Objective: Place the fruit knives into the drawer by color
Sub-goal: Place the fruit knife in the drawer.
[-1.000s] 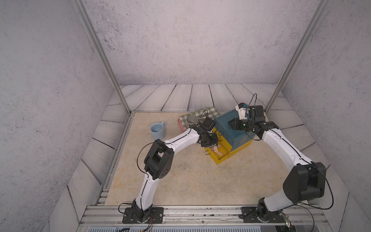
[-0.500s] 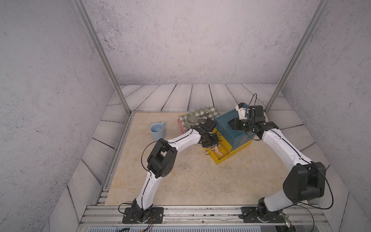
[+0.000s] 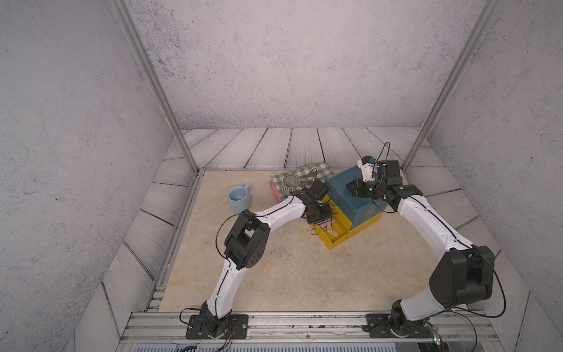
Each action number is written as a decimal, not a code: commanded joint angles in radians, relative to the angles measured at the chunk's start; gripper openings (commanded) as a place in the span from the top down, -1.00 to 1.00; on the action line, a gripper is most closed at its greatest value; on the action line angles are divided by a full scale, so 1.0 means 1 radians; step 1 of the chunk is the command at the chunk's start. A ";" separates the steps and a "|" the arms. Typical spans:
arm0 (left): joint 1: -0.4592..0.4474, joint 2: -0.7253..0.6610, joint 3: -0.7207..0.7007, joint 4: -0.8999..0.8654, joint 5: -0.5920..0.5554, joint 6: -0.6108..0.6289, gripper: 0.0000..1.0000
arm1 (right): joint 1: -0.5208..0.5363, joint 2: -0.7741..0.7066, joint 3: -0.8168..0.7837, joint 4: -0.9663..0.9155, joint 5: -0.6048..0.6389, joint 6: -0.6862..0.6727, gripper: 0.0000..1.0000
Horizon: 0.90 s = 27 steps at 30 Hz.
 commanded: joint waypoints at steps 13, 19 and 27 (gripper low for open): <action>0.000 -0.074 0.018 -0.006 -0.017 0.024 0.33 | 0.000 0.145 -0.154 -0.459 0.115 0.006 0.68; 0.001 -0.213 -0.054 -0.027 -0.056 0.057 0.48 | 0.000 0.137 -0.150 -0.470 0.118 0.009 0.90; 0.007 -0.442 -0.261 -0.049 -0.112 0.120 0.73 | 0.000 0.133 -0.144 -0.497 0.123 0.006 1.00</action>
